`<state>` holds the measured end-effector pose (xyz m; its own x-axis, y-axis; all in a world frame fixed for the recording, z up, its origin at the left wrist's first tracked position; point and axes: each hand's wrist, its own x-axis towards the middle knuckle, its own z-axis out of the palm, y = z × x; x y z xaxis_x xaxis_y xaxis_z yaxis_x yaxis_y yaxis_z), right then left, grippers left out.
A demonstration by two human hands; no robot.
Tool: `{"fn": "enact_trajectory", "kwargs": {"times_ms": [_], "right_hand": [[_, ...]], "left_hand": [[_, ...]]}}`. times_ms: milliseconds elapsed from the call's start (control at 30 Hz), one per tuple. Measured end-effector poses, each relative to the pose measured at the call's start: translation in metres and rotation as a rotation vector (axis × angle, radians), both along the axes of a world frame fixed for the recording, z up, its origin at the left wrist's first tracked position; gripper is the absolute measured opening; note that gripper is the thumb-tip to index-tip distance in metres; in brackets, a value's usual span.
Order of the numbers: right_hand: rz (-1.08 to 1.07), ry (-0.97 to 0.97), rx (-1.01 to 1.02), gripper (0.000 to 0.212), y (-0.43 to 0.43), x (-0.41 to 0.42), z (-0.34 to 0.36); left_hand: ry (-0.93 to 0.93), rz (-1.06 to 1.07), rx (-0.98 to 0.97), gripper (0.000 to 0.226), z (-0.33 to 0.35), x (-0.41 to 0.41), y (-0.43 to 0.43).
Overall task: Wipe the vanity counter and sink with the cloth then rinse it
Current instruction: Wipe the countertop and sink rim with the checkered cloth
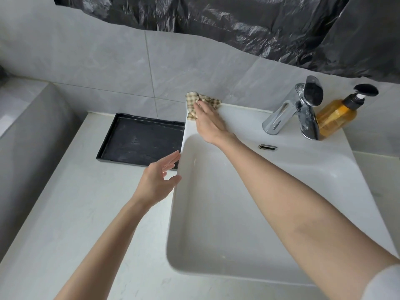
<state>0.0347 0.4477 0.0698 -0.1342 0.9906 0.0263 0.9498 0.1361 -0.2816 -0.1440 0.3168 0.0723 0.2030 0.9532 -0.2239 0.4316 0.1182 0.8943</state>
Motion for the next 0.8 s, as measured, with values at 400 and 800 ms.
{"fn": "enact_trajectory", "kwargs": {"times_ms": [400,800], "right_hand": [[0.246,0.036,0.016,0.057,-0.036,0.02,-0.011],[0.133,0.036,0.014,0.056,-0.01,-0.002,-0.007]], "left_hand": [[-0.003,0.021,-0.003,0.06,0.003,0.001,-0.004],[0.017,0.021,-0.012,0.055,0.003,-0.002,-0.006]]}}
